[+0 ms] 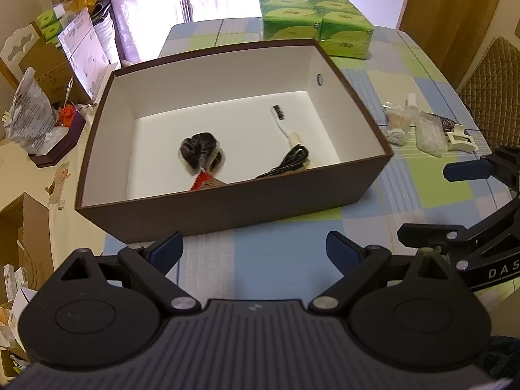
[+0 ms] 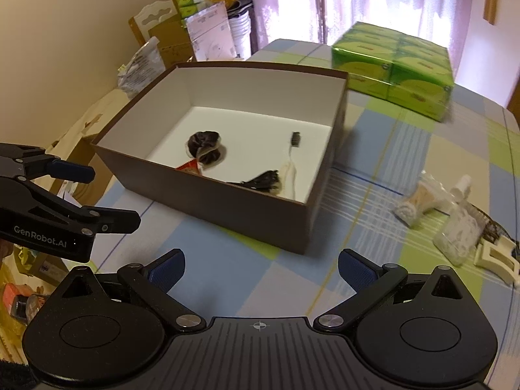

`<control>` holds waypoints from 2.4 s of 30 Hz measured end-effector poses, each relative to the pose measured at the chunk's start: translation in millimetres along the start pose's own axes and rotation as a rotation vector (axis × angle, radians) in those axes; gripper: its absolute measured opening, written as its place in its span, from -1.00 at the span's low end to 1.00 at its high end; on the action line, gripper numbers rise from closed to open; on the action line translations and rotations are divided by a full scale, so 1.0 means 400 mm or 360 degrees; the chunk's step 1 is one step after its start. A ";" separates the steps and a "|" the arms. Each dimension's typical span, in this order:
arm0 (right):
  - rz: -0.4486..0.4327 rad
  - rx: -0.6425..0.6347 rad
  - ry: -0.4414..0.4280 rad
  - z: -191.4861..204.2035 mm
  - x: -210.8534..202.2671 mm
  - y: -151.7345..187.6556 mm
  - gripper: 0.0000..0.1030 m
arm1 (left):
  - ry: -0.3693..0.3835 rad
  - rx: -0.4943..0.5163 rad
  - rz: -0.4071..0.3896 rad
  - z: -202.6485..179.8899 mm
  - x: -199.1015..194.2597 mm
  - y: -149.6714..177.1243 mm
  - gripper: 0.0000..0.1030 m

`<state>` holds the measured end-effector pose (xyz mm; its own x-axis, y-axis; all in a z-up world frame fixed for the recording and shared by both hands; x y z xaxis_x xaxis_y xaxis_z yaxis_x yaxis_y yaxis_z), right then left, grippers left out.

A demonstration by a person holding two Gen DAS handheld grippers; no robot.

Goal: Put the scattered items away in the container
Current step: 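Move the left tool to the cotton swab bag while the right approaches the dark green tube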

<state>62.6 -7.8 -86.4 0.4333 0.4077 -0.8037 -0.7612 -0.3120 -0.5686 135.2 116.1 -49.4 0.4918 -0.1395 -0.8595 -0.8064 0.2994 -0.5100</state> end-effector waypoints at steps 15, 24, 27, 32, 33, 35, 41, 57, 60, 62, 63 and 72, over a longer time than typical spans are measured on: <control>-0.0095 0.0268 0.0200 -0.226 -0.145 0.109 1.00 | 0.0226 0.0140 -0.0023 -0.259 0.034 0.008 0.80; -0.0161 0.0422 0.0320 -0.363 -0.221 0.165 1.00 | 0.0354 0.0296 -0.0061 -0.428 0.057 -0.032 0.80; -0.0175 0.0473 0.0357 -0.410 -0.242 0.184 1.00 | 0.0381 0.0351 -0.0077 -0.481 0.065 -0.047 0.80; -0.0201 0.0535 0.0403 -0.479 -0.266 0.202 1.00 | 0.0396 0.0388 -0.0092 -0.546 0.090 -0.078 0.80; -0.0204 0.0547 0.0415 -0.493 -0.269 0.206 1.00 | 0.0397 0.0392 -0.0099 -0.554 0.096 -0.084 0.80; -0.0210 0.0561 0.0429 -0.516 -0.273 0.211 1.00 | 0.0395 0.0401 -0.0110 -0.571 0.109 -0.099 0.79; -0.0221 0.0591 0.0458 -0.597 -0.260 0.217 1.00 | 0.0353 0.0426 -0.0115 -0.596 0.166 -0.151 0.75; -0.0237 0.0684 0.0528 -0.901 -0.126 0.149 0.35 | 0.0243 0.0526 -0.0057 -0.634 0.372 -0.335 0.53; -0.0227 0.0705 0.0499 -0.941 -0.093 0.135 0.35 | 0.0238 0.0551 -0.0041 -0.642 0.412 -0.359 0.49; -0.0210 0.0678 0.0508 -0.958 -0.072 0.125 0.33 | 0.0235 0.0559 -0.0015 -0.642 0.439 -0.370 0.37; -0.0199 0.0668 0.0510 -0.966 -0.061 0.120 0.16 | 0.0232 0.0556 0.0002 -0.640 0.454 -0.375 0.34; -0.0063 0.0665 0.0476 -1.014 0.021 0.103 -0.03 | 0.0241 0.0595 0.0134 -0.640 0.554 -0.386 0.07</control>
<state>230.7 -365.5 -187.8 0.5382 0.1297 -0.8328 -0.8428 0.0933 -0.5301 284.4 -202.7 -170.0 0.3526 -0.2289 -0.9074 -0.6532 0.6341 -0.4138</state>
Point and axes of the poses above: each gripper's, at about its wrist camera, not at the fingertips, and x roughly the way its jaws point, z to its left, y to its underside, the point moved 9 cm from there along x, roughly the way its jaws point, and after that the axes turned 1 degree about -z, right-handed, at the moved point
